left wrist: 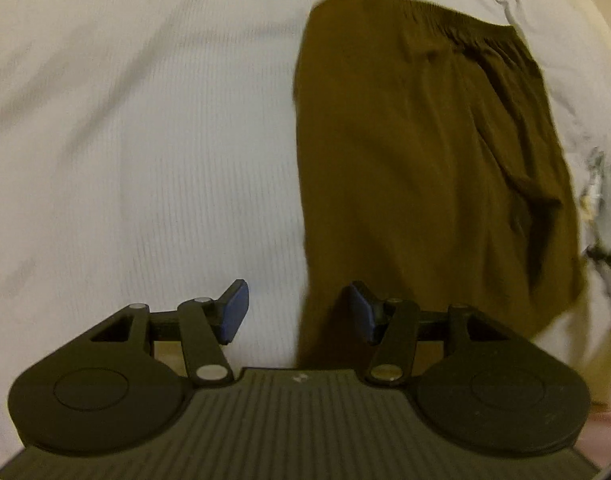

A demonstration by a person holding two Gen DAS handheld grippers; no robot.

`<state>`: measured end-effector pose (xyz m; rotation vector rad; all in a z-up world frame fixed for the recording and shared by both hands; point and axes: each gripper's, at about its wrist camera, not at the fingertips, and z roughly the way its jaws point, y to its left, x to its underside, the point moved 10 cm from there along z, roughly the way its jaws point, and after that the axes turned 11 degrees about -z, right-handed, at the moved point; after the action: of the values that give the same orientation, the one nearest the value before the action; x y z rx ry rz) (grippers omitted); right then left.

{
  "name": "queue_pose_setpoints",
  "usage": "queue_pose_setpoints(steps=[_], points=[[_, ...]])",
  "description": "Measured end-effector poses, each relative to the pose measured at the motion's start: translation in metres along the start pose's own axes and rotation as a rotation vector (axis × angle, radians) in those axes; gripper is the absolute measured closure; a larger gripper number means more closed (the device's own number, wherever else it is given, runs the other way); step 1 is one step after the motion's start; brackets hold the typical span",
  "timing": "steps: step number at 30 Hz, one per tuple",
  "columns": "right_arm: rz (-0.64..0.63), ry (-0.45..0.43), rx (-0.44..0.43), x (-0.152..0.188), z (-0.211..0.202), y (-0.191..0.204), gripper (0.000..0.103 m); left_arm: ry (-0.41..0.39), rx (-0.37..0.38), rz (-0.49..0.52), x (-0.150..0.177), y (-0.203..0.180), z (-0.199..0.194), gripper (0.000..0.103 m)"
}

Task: Fold clothes

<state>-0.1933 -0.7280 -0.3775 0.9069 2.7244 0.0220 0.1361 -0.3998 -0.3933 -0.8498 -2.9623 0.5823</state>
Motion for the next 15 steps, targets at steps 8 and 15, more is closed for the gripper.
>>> queue_pose_setpoints(steps=[8, 15], points=[[0.378, -0.08, -0.067, 0.052, 0.007, -0.013, 0.029, 0.091, 0.223, -0.043, 0.019, -0.017, -0.003, 0.103], [0.674, -0.262, -0.086, 0.051, 0.012, -0.033, 0.06, 0.031, 0.192, 0.08, -0.024, -0.001, -0.039, 0.103]])
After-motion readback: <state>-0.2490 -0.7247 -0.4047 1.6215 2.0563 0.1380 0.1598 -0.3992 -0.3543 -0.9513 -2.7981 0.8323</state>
